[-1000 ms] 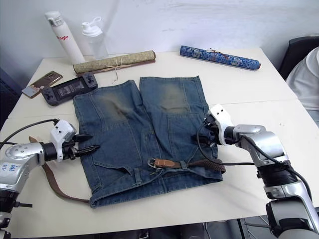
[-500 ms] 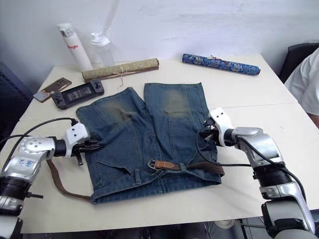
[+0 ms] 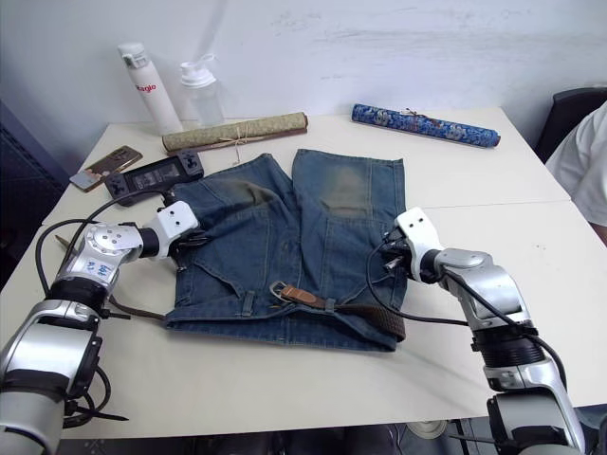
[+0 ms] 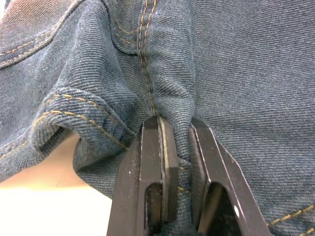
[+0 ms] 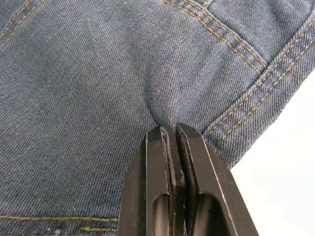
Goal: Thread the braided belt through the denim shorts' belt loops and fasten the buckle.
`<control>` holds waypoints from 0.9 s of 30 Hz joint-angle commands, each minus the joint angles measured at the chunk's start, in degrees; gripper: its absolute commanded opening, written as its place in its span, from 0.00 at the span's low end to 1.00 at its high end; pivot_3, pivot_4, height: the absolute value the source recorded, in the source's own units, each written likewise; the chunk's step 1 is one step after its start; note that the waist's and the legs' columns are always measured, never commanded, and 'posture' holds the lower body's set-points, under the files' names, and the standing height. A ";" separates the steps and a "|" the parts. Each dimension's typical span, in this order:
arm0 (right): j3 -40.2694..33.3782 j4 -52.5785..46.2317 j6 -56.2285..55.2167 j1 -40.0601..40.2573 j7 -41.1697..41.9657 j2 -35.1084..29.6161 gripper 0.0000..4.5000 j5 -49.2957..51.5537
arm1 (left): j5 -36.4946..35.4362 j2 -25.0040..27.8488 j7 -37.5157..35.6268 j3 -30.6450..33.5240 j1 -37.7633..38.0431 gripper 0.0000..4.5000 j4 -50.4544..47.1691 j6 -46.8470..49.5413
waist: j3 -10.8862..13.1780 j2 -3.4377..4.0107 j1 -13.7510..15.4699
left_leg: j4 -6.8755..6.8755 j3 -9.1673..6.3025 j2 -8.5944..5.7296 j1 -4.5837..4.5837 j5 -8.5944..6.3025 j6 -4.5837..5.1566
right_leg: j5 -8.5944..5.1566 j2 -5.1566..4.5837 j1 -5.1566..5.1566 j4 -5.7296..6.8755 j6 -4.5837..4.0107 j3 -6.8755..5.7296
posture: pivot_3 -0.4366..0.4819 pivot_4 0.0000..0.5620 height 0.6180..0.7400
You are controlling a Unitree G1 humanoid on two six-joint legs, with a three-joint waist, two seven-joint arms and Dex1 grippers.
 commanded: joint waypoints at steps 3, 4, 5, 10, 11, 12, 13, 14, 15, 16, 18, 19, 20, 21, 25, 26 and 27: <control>-1.95 2.12 -3.27 -0.97 -3.01 0.04 0.01 -2.71 | -1.22 0.62 -4.18 2.34 4.51 0.02 -1.25 2.72 | 0.01 -0.01 -0.22 | -0.01 0.00 0.00 -0.16 -0.02 0.02 | 0.00 0.00 -0.13 -0.05 0.00 0.00 | 0.48 0.27 0.82; -1.86 2.72 -3.63 -1.17 -3.22 -0.03 0.01 -3.00 | -1.53 0.97 -4.41 2.88 5.23 0.02 -2.23 3.04 | 0.01 -0.01 -0.34 | -0.01 0.01 0.00 -0.22 -0.02 0.01 | 0.00 0.00 -0.20 -0.06 0.00 0.00 | 0.48 0.27 0.82; -1.61 3.60 -4.31 -1.47 -3.33 -0.11 0.01 -3.39 | -1.90 1.44 -5.35 3.29 6.88 0.02 -4.22 3.57 | 0.02 -0.03 -0.37 | 0.04 0.02 0.00 -0.48 -0.01 0.01 | 0.00 0.01 -0.44 -0.02 0.01 0.00 | 0.48 0.27 0.82; -0.45 7.17 -7.03 -3.23 -2.85 0.10 0.01 -4.63 | -3.23 3.10 -7.71 4.53 14.46 0.02 -13.08 7.20 | 0.03 -0.04 -1.08 | 0.13 0.25 -0.02 -0.81 0.14 -0.18 | 0.02 0.03 -0.86 0.08 0.04 -0.05 | 0.48 0.27 0.82; -0.41 7.61 -7.32 -3.51 -2.67 0.21 0.01 -4.73 | -3.43 3.30 -7.58 4.85 15.33 0.02 -14.46 8.29 | 0.03 -0.04 -1.26 | 0.12 0.25 -0.02 -0.81 0.12 -0.16 | 0.02 0.02 -0.85 0.05 0.04 -0.09 | 0.48 0.27 0.82; -0.09 8.08 -7.68 -3.71 -2.38 0.14 0.01 -4.96 | -3.50 3.45 -7.30 5.15 16.05 0.02 -15.70 9.16 | 0.03 -0.04 -1.48 | 0.11 0.26 -0.03 -0.80 0.11 -0.13 | 0.02 0.01 -0.84 0.03 0.05 -0.12 | 0.48 0.27 0.82; 0.17 8.44 -7.97 -3.86 -2.15 0.07 0.01 -5.14 | -3.49 3.53 -7.09 5.43 16.62 0.02 -16.74 9.91 | 0.03 -0.04 -1.55 | 0.10 0.26 -0.03 -0.81 0.07 -0.05 | 0.02 0.01 -0.84 0.02 0.06 -0.14 | 0.48 0.27 0.82; 0.80 9.06 -8.58 -4.14 -1.49 0.01 0.01 -5.42 | -3.51 3.48 -6.56 5.84 16.95 0.02 -17.34 10.69 | 0.03 -0.04 -1.58 | 0.09 0.26 -0.03 -0.80 0.04 -0.01 | 0.02 0.01 -0.84 0.02 0.06 -0.14 | 0.48 0.27 0.82; 1.21 9.48 -9.01 -4.32 -0.99 0.00 0.01 -5.66 | -3.52 3.43 -6.19 6.14 17.19 0.02 -17.83 11.30 | 0.03 -0.04 -1.63 | 0.09 0.26 -0.02 -0.80 0.03 0.01 | 0.02 0.01 -0.84 0.01 0.06 -0.15 | 0.48 0.27 0.82; 1.01 9.44 -8.73 -4.44 -0.49 0.37 0.01 -5.15 | -3.57 3.30 -5.76 6.49 17.14 0.02 -17.88 12.09 | 0.03 -0.04 -1.67 | 0.07 0.26 -0.02 -0.79 0.03 0.00 | 0.02 0.02 -0.84 0.01 0.06 -0.15 | 0.48 0.27 0.82; 0.19 9.22 -7.94 -4.63 -0.40 1.08 0.01 -4.43 | -3.71 3.08 -4.88 7.20 16.98 0.02 -17.89 12.98 | 0.03 -0.04 -1.68 | 0.06 0.26 -0.01 -0.79 0.03 0.00 | 0.02 0.02 -0.84 0.01 0.06 -0.18 | 0.48 0.27 0.82; 0.00 9.31 -8.19 -4.75 -0.51 1.17 0.00 -4.52 | -3.78 2.89 -4.38 7.52 16.86 0.13 -17.88 12.91 | 0.03 -0.04 -1.68 | 0.06 0.26 0.00 -0.78 0.03 0.00 | 0.02 0.02 -0.84 0.01 0.06 -0.17 | 0.48 0.27 0.82; -0.04 9.44 -8.49 -4.84 -0.60 1.17 0.00 -4.73 | -3.80 2.76 -4.08 7.74 16.81 0.23 -17.96 12.82 | 0.03 -0.04 -1.67 | 0.05 0.26 0.01 -0.77 0.03 0.00 | 0.02 0.02 -0.84 0.01 0.06 -0.17 | 0.48 0.27 0.82; -0.85 9.62 -8.36 -5.10 -0.78 1.33 0.00 -4.35 | -4.30 2.52 -4.29 8.15 16.63 0.27 -18.18 13.41 | 0.03 -0.04 -1.68 | 0.04 0.26 0.01 -0.77 0.03 0.00 | 0.02 0.02 -0.84 0.01 0.06 -0.16 | 0.48 0.27 0.82; -5.95 5.83 -5.10 -5.57 0.22 1.96 0.41 0.25 | -7.04 2.82 -5.41 10.78 17.10 0.63 -22.28 16.62 | 0.06 -0.03 -1.67 | -0.02 0.25 0.01 -0.79 0.04 -0.02 | 0.02 0.02 -0.86 -0.01 0.06 -0.15 | 0.48 0.27 0.82; -7.42 2.76 -3.57 -5.18 0.83 1.33 0.51 1.69 | -9.02 3.23 -5.61 12.64 17.72 0.72 -25.33 18.48 | 0.19 -0.01 -1.68 | -0.02 0.25 0.01 -0.81 0.05 -0.05 | 0.02 0.02 -0.87 -0.03 0.06 -0.14 | 0.48 0.27 0.82; -9.12 -0.38 -1.68 -4.79 1.39 0.76 0.63 3.48 | -11.17 3.68 -5.81 14.63 18.57 0.83 -28.91 20.62 | 0.37 0.02 -1.72 | -0.03 0.25 0.01 -0.85 0.08 -0.09 | 0.02 0.02 -0.91 -0.02 0.06 -0.11 | 0.48 0.27 0.82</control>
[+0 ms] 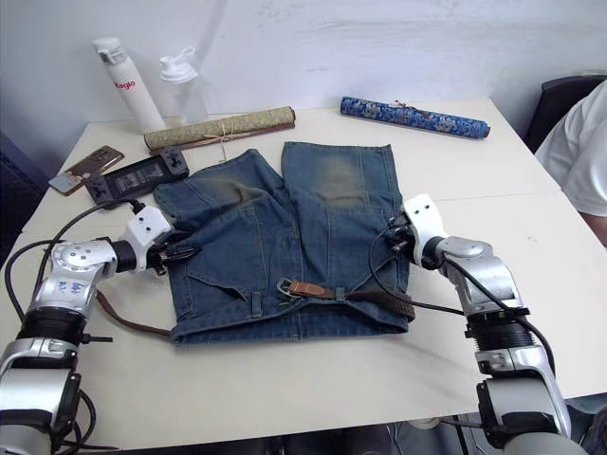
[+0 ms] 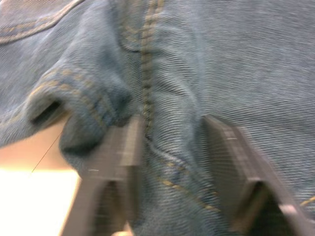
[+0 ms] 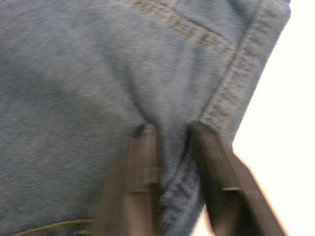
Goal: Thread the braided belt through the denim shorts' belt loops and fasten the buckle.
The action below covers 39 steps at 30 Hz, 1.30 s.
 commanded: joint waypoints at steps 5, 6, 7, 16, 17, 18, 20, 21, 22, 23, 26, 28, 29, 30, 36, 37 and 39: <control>-13.71 -22.70 11.44 1.30 3.17 -2.27 0.98 14.96 | -13.01 2.64 -0.99 10.89 10.31 0.83 -26.91 17.69 | 1.05 -0.35 -0.11 | 0.06 -0.15 0.08 -0.62 0.11 -0.18 | 0.00 0.06 -0.49 0.16 0.00 0.11 | 0.48 0.27 0.82; -15.24 -26.15 12.01 2.35 3.79 -2.28 0.98 17.29 | -16.19 2.30 -0.09 13.48 11.75 0.83 -31.85 21.42 | 1.14 -0.50 -0.04 | 0.07 -0.18 0.09 -0.80 0.18 -0.27 | 0.00 0.08 -0.64 0.19 -0.01 0.10 | 0.48 0.27 0.82; -16.31 -29.15 12.01 3.59 4.85 -2.34 0.98 19.38 | -19.36 1.91 0.75 15.89 13.01 0.83 -36.09 24.91 | 1.17 -0.58 0.08 | 0.07 -0.19 0.09 -0.88 0.23 -0.30 | 0.01 0.08 -0.74 0.23 -0.01 0.10 | 0.48 0.27 0.82; -15.30 -47.32 5.06 19.69 14.43 -7.60 0.98 25.99 | -28.37 3.11 13.05 33.80 22.45 0.83 -45.75 44.14 | 1.42 -0.89 -0.12 | 0.00 -0.19 0.03 -0.78 0.21 -0.19 | 0.02 0.06 -0.58 -0.17 0.03 0.11 | 0.48 0.27 0.82; -15.13 -47.75 4.34 20.45 14.97 -8.20 0.98 26.05 | -27.81 3.82 14.26 35.03 23.27 0.83 -44.97 45.44 | 1.52 -1.07 -0.10 | 0.00 -0.20 0.03 -0.76 0.20 -0.19 | 0.02 0.06 -0.58 -0.13 0.03 0.11 | 0.48 0.27 0.82; -15.07 -47.84 3.70 20.96 15.41 -8.77 0.98 26.03 | -27.24 4.37 15.26 35.82 23.87 0.83 -44.39 46.12 | 1.58 -1.17 -0.05 | 0.01 -0.21 0.04 -0.72 0.21 -0.20 | 0.03 0.07 -0.59 -0.06 0.03 0.11 | 0.48 0.27 0.82; -13.65 -48.13 2.34 21.82 16.12 -10.48 0.98 24.66 | -26.15 5.49 17.86 37.99 24.46 0.83 -41.78 47.47 | 1.61 -1.23 0.11 | 0.00 -0.27 0.05 -0.72 0.22 -0.22 | 0.03 0.06 -0.60 -0.05 0.02 0.09 | 0.48 0.27 0.82; -12.52 -48.18 1.70 21.97 16.18 -11.22 0.98 23.81 | -25.72 5.91 19.28 39.13 24.31 0.83 -40.23 47.75 | 1.63 -1.26 0.14 | -0.01 -0.28 0.04 -0.72 0.23 -0.24 | 0.03 0.06 -0.60 -0.05 0.02 0.09 | 0.48 0.27 0.82; -10.98 -47.99 0.86 21.76 15.99 -11.74 0.98 22.52 | -25.88 6.32 20.26 40.28 23.88 0.83 -38.46 48.50 | 1.63 -1.26 0.18 | -0.01 -0.28 0.04 -0.73 0.23 -0.27 | 0.03 0.05 -0.62 -0.06 0.02 0.09 | 0.48 0.27 0.82; -9.04 -47.61 -0.32 21.44 15.79 -12.20 0.98 20.86 | -25.84 6.73 21.43 41.23 23.48 0.83 -36.58 49.47 | 1.63 -1.26 0.19 | -0.02 -0.28 0.04 -0.74 0.23 -0.28 | 0.03 0.04 -0.62 -0.08 0.02 0.09 | 0.48 0.27 0.82; -4.53 -46.65 -4.09 20.61 15.17 -12.56 0.98 16.73 | -25.76 7.52 24.36 43.38 23.01 0.83 -32.34 51.86 | 1.66 -1.32 0.17 | -0.03 -0.27 0.03 -0.76 0.22 -0.29 | 0.03 0.01 -0.65 -0.10 0.02 0.09 | 0.48 0.27 0.82; -1.64 -46.55 -5.71 19.97 14.41 -11.37 0.98 15.06 | -24.48 8.22 26.12 44.05 23.83 0.83 -29.98 52.00 | 1.67 -1.34 0.16 | -0.01 -0.26 0.01 -0.76 0.22 -0.28 | 0.03 -0.01 -0.65 -0.09 0.02 0.09 | 0.48 0.27 0.82; -0.74 -46.54 -6.11 19.80 14.00 -10.46 0.98 15.07 | -24.30 7.94 27.82 44.93 24.01 0.83 -29.96 53.69 | 1.66 -1.39 0.16 | -0.02 -0.25 0.01 -0.78 0.21 -0.29 | 0.03 -0.01 -0.68 -0.09 0.02 0.09 | 0.48 0.27 0.82; -0.17 -46.33 -6.72 19.77 13.92 -9.89 0.98 14.97 | -24.59 7.12 29.71 45.84 23.89 0.83 -31.10 55.85 | 1.67 -1.48 0.15 | -0.02 -0.26 0.03 -0.78 0.21 -0.31 | 0.03 -0.01 -0.68 -0.08 0.02 0.09 | 0.48 0.27 0.82; 4.31 -45.64 -8.37 17.67 12.05 -6.08 0.98 13.26 | -25.55 5.81 35.95 47.09 19.23 0.83 -29.27 65.10 | 1.69 -1.65 0.26 | 0.02 -0.26 0.03 -0.81 0.21 -0.36 | 0.03 -0.01 -0.74 0.02 0.02 0.09 | 0.48 0.27 0.82; 5.15 -45.84 -8.46 17.48 11.78 -5.52 0.98 13.04 | -25.30 5.94 36.33 46.82 18.65 0.83 -28.45 65.39 | 1.68 -1.68 0.27 | 0.02 -0.26 0.03 -0.81 0.22 -0.37 | 0.03 -0.01 -0.74 0.04 0.02 0.09 | 0.48 0.27 0.82; 6.54 -46.14 -8.30 17.16 11.03 -4.44 0.98 12.59 | -25.97 5.81 37.19 47.83 16.20 0.83 -26.65 66.09 | 1.68 -1.69 0.23 | 0.00 -0.26 0.01 -0.81 0.23 -0.39 | 0.03 -0.01 -0.77 0.07 0.02 0.10 | 0.48 0.27 0.82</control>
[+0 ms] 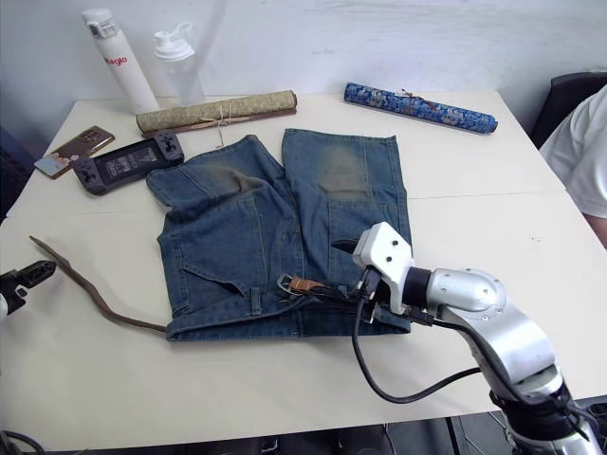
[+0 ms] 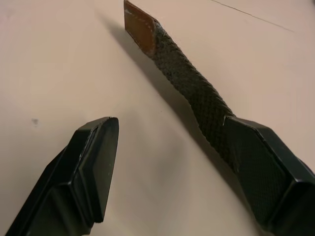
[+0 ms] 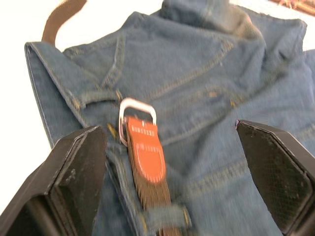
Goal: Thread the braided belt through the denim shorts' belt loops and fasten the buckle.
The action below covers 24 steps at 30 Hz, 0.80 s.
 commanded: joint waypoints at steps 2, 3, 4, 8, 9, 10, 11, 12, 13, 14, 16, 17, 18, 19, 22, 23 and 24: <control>1.80 -1.05 -1.38 -0.15 -1.26 1.58 0.98 -0.89 | -1.43 0.95 2.29 3.62 -5.48 0.83 2.36 1.97 | 0.03 -0.12 -0.02 | 0.01 0.00 0.00 -0.04 0.01 -0.01 | 0.00 0.00 -0.06 0.05 0.00 -0.02 | 0.48 0.27 0.82; 2.06 -0.93 -1.53 -0.06 -1.40 1.84 0.98 -1.13 | -1.56 1.36 2.31 3.77 -6.37 0.83 2.86 2.32 | 0.04 -0.17 -0.02 | 0.02 0.01 0.01 -0.06 0.01 -0.02 | 0.00 0.01 -0.09 0.07 0.00 -0.02 | 0.48 0.27 0.82; 2.38 -0.63 -1.85 0.03 -1.55 2.20 0.98 -1.44 | -1.79 1.73 2.46 4.04 -7.48 0.83 3.24 3.32 | 0.03 -0.18 -0.01 | 0.02 0.02 0.00 -0.07 0.01 -0.02 | 0.00 0.01 -0.09 0.07 0.00 -0.03 | 0.48 0.27 0.82; 3.64 -0.06 -2.55 -0.29 -2.29 3.61 0.98 -2.38 | -1.64 3.05 2.60 3.97 -9.37 0.83 5.02 5.20 | 0.02 -0.20 -0.16 | 0.04 0.06 0.00 -0.06 0.02 -0.02 | 0.00 0.01 -0.09 0.08 0.00 -0.02 | 0.48 0.27 0.82; 3.85 -0.01 -2.65 -0.37 -2.46 4.03 0.98 -2.52 | -1.15 3.38 2.55 3.26 -9.20 0.83 5.36 5.07 | 0.02 -0.20 -0.20 | 0.03 0.10 0.01 -0.06 0.02 -0.03 | 0.00 0.02 -0.12 0.11 0.00 -0.02 | 0.48 0.27 0.82; 3.98 0.09 -2.79 -0.48 -2.67 4.50 0.98 -2.66 | -0.81 3.45 2.85 2.80 -9.41 0.83 5.68 5.40 | 0.02 -0.20 -0.25 | 0.03 0.13 0.01 -0.06 0.03 -0.05 | 0.00 0.03 -0.13 0.13 0.00 -0.01 | 0.48 0.27 0.82; 4.04 0.16 -2.86 -0.54 -2.78 4.81 0.98 -2.77 | -0.64 3.48 3.06 2.50 -9.57 0.83 5.88 5.63 | 0.02 -0.20 -0.23 | 0.03 0.14 0.03 -0.05 0.05 -0.08 | 0.00 0.05 -0.15 0.16 0.00 -0.02 | 0.48 0.27 0.82; 3.98 0.22 -2.94 -0.53 -2.78 4.99 0.98 -2.83 | -0.33 3.32 3.52 1.95 -9.61 0.83 5.78 6.13 | 0.02 -0.20 -0.18 | 0.03 0.15 0.03 -0.05 0.06 -0.09 | 0.00 0.05 -0.17 0.18 0.00 -0.02 | 0.48 0.27 0.82; 3.89 0.34 -3.01 -0.57 -2.83 5.23 0.98 -2.91 | 0.07 2.89 4.02 1.07 -9.54 0.83 5.67 6.45 | 0.02 -0.20 -0.14 | 0.04 0.15 0.03 -0.05 0.06 -0.10 | 0.00 0.05 -0.18 0.17 0.00 -0.02 | 0.48 0.27 0.82; 3.89 0.47 -3.01 -0.69 -2.98 5.56 0.98 -2.99 | 0.70 2.28 4.65 0.03 -9.41 0.83 5.99 6.37 | 0.03 -0.21 -0.11 | 0.05 0.14 0.03 -0.06 0.07 -0.10 | 0.00 0.05 -0.18 0.17 0.00 -0.03 | 0.48 0.27 0.82; 3.88 0.65 -2.95 -0.88 -3.25 6.04 0.98 -3.13 | 1.88 1.12 6.13 -1.18 -9.60 0.83 7.00 5.56 | 0.02 -0.22 -0.10 | 0.07 0.14 0.02 -0.06 0.07 -0.10 | 0.00 0.04 -0.16 0.17 0.00 -0.02 | 0.48 0.27 0.82; 3.99 0.70 -2.93 -0.97 -3.38 6.20 0.98 -3.26 | 2.10 0.64 6.62 -1.23 -10.03 0.83 7.65 5.10 | 0.02 -0.22 -0.09 | 0.09 0.15 0.01 -0.06 0.07 -0.09 | 0.00 0.03 -0.15 0.17 0.00 -0.01 | 0.48 0.27 0.82; 3.98 0.72 -2.89 -0.95 -3.45 6.31 0.98 -3.36 | 2.03 0.11 6.76 -1.38 -10.48 0.83 7.95 4.77 | 0.02 -0.22 -0.07 | 0.09 0.16 0.01 -0.05 0.07 -0.09 | 0.00 0.03 -0.15 0.17 0.00 0.00 | 0.48 0.27 0.82; 3.95 0.71 -2.84 -0.91 -3.50 6.46 0.98 -3.47 | 2.05 -0.37 6.87 -1.60 -10.86 0.83 8.20 4.40 | 0.02 -0.23 -0.03 | 0.10 0.16 0.01 -0.05 0.07 -0.09 | 0.00 0.03 -0.15 0.18 0.00 0.00 | 0.48 0.27 0.82; 3.94 0.79 -2.81 -0.86 -3.64 6.80 1.00 -3.85 | 2.06 -1.36 7.06 -2.20 -11.58 0.71 8.88 3.40 | 0.01 -0.23 0.10 | 0.12 0.15 0.01 -0.05 0.09 -0.09 | 0.00 0.02 -0.15 0.22 0.00 -0.02 | 0.48 0.27 0.82; 3.93 0.81 -2.83 -0.84 -3.67 6.86 1.00 -3.96 | 1.88 -1.64 6.97 -2.28 -11.70 0.65 8.91 3.27 | 0.01 -0.23 0.12 | 0.12 0.15 0.01 -0.05 0.10 -0.09 | 0.00 0.02 -0.15 0.23 0.00 -0.01 | 0.48 0.27 0.82; 3.97 0.84 -2.85 -0.87 -3.75 6.96 1.00 -4.08 | 1.69 -2.01 6.75 -2.48 -11.67 0.55 9.02 3.15 | 0.01 -0.23 0.17 | 0.12 0.14 0.00 -0.05 0.10 -0.09 | 0.00 0.02 -0.15 0.24 0.00 -0.02 | 0.48 0.27 0.82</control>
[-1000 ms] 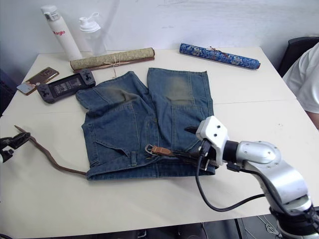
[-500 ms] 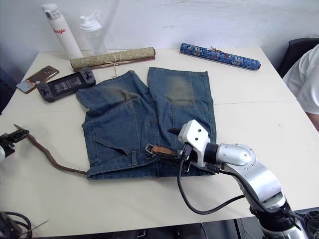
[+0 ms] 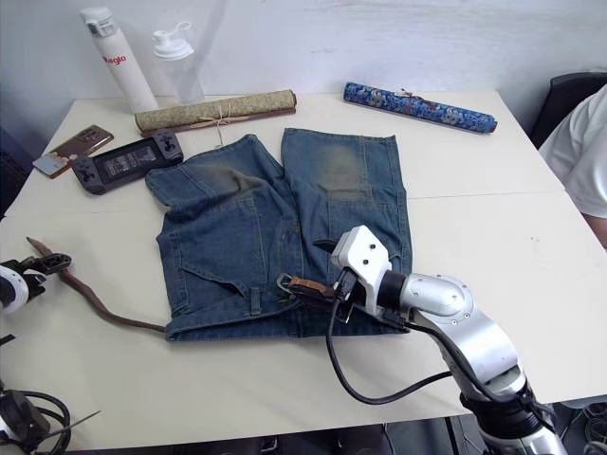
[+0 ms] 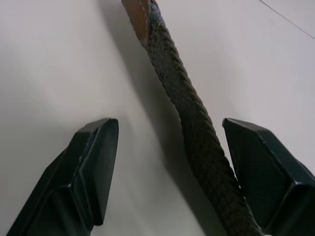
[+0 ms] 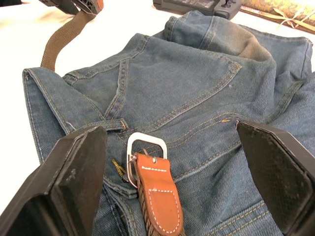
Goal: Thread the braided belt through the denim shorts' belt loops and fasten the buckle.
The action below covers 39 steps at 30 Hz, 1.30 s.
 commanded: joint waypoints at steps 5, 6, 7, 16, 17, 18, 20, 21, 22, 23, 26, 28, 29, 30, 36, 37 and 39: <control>-0.19 -0.41 -1.20 -0.59 -1.09 0.90 1.00 -0.64 | -1.00 -2.47 -1.12 -0.71 -0.08 0.03 -0.55 -0.99 | 0.00 0.00 0.13 | 0.01 0.00 -0.02 0.00 0.00 0.01 | 0.00 0.00 0.00 0.02 0.00 0.00 | 0.48 0.27 0.82; -0.30 -0.37 -1.06 -0.54 -1.31 0.95 1.00 -0.70 | -1.53 -2.91 -1.79 -0.61 0.27 0.00 -1.26 -1.21 | 0.00 0.01 0.17 | 0.01 0.00 -0.02 0.00 0.00 0.01 | 0.00 -0.01 0.00 0.02 0.00 0.00 | 0.48 0.27 0.82; -0.42 -0.37 -0.94 -0.48 -1.43 0.94 1.00 -0.69 | -1.89 -3.40 -2.18 -0.35 0.56 0.00 -1.98 -1.76 | 0.00 0.01 0.28 | 0.02 0.00 -0.02 0.01 0.01 0.01 | 0.00 -0.01 0.01 0.03 0.00 0.00 | 0.48 0.27 0.82; -1.82 -0.47 0.56 -0.17 -2.71 0.72 1.00 -0.01 | 4.42 -4.80 -13.90 -6.67 16.55 0.00 -28.98 -34.44 | -0.05 -0.23 -0.02 | 0.04 0.00 0.03 -0.02 0.02 0.00 | 0.00 0.02 0.01 -0.01 0.00 -0.01 | 0.48 0.27 0.82; -1.84 -0.46 0.56 -0.39 -2.57 0.65 1.00 0.09 | 8.98 -3.46 -15.29 -9.24 20.86 0.00 -31.97 -41.71 | -0.03 -0.18 -0.18 | -0.01 0.06 0.01 0.00 0.01 -0.01 | 0.00 -0.01 0.04 -0.05 -0.01 0.05 | 0.48 0.27 0.82; -1.70 -0.37 0.45 -0.69 -2.45 0.60 1.00 -0.01 | 13.57 -2.00 -16.46 -11.76 24.96 0.00 -34.35 -48.50 | -0.02 -0.18 -0.41 | -0.05 0.07 -0.02 0.03 0.01 0.00 | 0.00 -0.02 0.09 -0.04 -0.01 0.06 | 0.48 0.27 0.82; -1.40 -0.19 0.01 -1.22 -2.27 0.45 1.00 -0.42 | 20.58 -0.26 -17.26 -15.25 30.93 0.00 -37.94 -59.42 | 0.03 0.00 -0.39 | -0.09 0.13 0.00 0.05 0.01 0.00 | 0.00 -0.01 0.05 -0.15 -0.01 0.08 | 0.48 0.27 0.82; -1.29 -0.10 -0.21 -1.39 -2.18 0.35 1.00 -0.59 | 23.50 0.54 -16.99 -16.49 32.76 0.00 -38.78 -62.70 | 0.06 0.06 -0.32 | -0.07 0.15 0.01 0.05 0.00 0.01 | 0.00 -0.01 0.02 -0.14 -0.01 0.09 | 0.48 0.27 0.82; -1.08 -0.06 -0.53 -1.58 -2.12 0.21 1.00 -0.95 | 26.23 1.16 -16.86 -17.61 34.42 0.00 -39.42 -66.00 | 0.06 0.08 -0.30 | -0.08 0.15 0.01 0.05 0.00 0.01 | 0.00 -0.01 0.01 -0.14 -0.02 0.10 | 0.48 0.27 0.82; -0.62 -0.04 -1.19 -1.90 -2.18 -0.09 1.00 -1.92 | 28.97 1.10 -16.20 -18.81 35.99 0.00 -40.23 -69.32 | 0.06 0.08 -0.29 | -0.08 0.14 0.03 0.05 0.00 0.02 | -0.01 -0.01 -0.01 -0.11 -0.04 0.09 | 0.48 0.27 0.82; 1.46 -0.39 -4.86 -2.56 -2.19 -1.70 1.00 -6.46 | 35.63 0.37 -13.90 -22.34 38.78 0.00 -42.37 -75.06 | 0.07 0.11 -0.28 | -0.10 0.13 0.03 0.05 -0.01 0.04 | -0.01 -0.01 -0.01 -0.12 -0.06 0.08 | 0.48 0.27 0.82; 4.96 -0.80 -10.16 -2.57 -1.65 -3.71 1.00 -12.17 | 40.20 0.10 -12.27 -25.23 39.26 0.00 -43.76 -77.70 | 0.07 0.11 -0.18 | -0.10 0.12 0.03 0.04 -0.04 0.08 | -0.01 -0.02 -0.01 -0.11 -0.06 0.08 | 0.48 0.27 0.82; 6.70 -0.67 -12.94 -2.54 -1.59 -4.65 1.00 -15.20 | 42.79 -0.05 -11.34 -26.50 39.35 0.00 -44.33 -79.17 | 0.07 0.11 -0.20 | -0.10 0.10 0.02 0.03 -0.06 0.12 | -0.01 -0.04 0.00 -0.13 -0.06 0.06 | 0.48 0.27 0.82; 9.07 0.19 -17.46 -2.57 -2.01 -5.70 1.00 -19.76 | 45.07 -0.66 -10.36 -27.94 39.40 0.00 -44.82 -80.72 | 0.07 0.11 -0.16 | -0.09 0.11 0.00 0.02 -0.10 0.17 | -0.01 -0.07 0.00 -0.14 -0.06 0.06 | 0.48 0.27 0.82; 16.76 8.16 -38.39 -4.64 -7.47 -5.56 1.00 -38.68 | 54.82 -3.72 -7.07 -34.36 39.45 0.00 -46.53 -87.53 | 0.06 0.09 -0.36 | -0.02 0.17 0.03 0.02 -0.08 0.15 | -0.01 0.00 -0.01 -0.09 -0.05 -0.10 | 0.48 0.27 0.82; 17.65 9.51 -41.04 -5.34 -7.89 -5.09 1.00 -40.54 | 55.34 -4.02 -6.76 -34.95 39.25 0.00 -46.40 -88.50 | 0.07 0.10 -0.37 | -0.01 0.20 0.03 0.03 -0.08 0.15 | -0.01 0.00 -0.01 -0.08 -0.05 -0.15 | 0.48 0.27 0.82; 18.80 11.96 -44.32 -6.54 -8.36 -3.80 1.00 -42.64 | 56.22 -3.84 -6.66 -35.89 38.47 0.00 -45.96 -90.43 | 0.07 0.10 -0.32 | 0.01 0.22 0.04 0.04 -0.07 0.15 | -0.01 0.00 -0.02 -0.05 -0.05 -0.38 | 0.48 0.27 0.82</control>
